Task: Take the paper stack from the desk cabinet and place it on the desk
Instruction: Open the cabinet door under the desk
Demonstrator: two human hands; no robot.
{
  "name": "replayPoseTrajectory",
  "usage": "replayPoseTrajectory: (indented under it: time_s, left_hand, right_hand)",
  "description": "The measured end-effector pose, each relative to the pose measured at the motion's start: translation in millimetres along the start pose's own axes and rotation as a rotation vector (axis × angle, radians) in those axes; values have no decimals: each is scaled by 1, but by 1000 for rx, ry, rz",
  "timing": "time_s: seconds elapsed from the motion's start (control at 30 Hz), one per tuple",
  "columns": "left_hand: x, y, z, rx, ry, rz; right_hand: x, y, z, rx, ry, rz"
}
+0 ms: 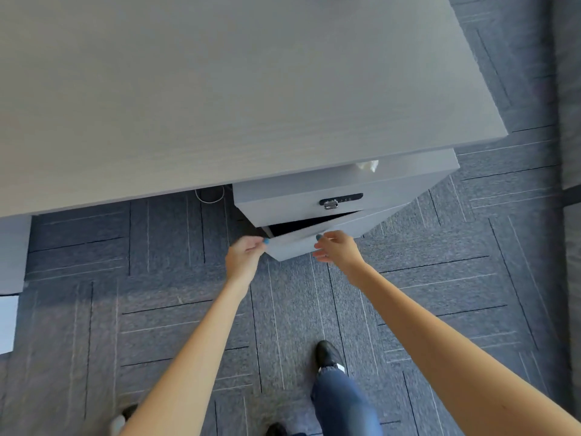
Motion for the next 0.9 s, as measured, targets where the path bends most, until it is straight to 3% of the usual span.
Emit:
replayPoseTrajectory:
  time_s: [0.13, 0.27, 0.4, 0.6, 0.9]
  left_hand:
    - [22, 23, -2, 57, -149, -35]
    - [44, 45, -8, 139, -200, -11]
    - [57, 61, -15, 245, -254, -14]
    - [61, 77, -20, 379, -176, 72]
    - [60, 108, -45, 419, -230, 66]
  right_hand:
    - [-17, 7, -18, 9, -1, -169]
    - [-44, 19, -19, -96, 74, -197]
    - [-59, 31, -9, -166, -8, -241]
    - [-62, 47, 2, -242, 75, -211]
    - [-91, 90, 65, -309, 388, -63]
Point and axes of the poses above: each hand's wrist, its own y-axis away from the middle knuckle, its own z-axis out of the back of the hand, x = y × z, the point moved 4 cm from there along -y, towards the middle knuckle, and after that the axes turned 7 degrees about -x, right-handed, at the moved point
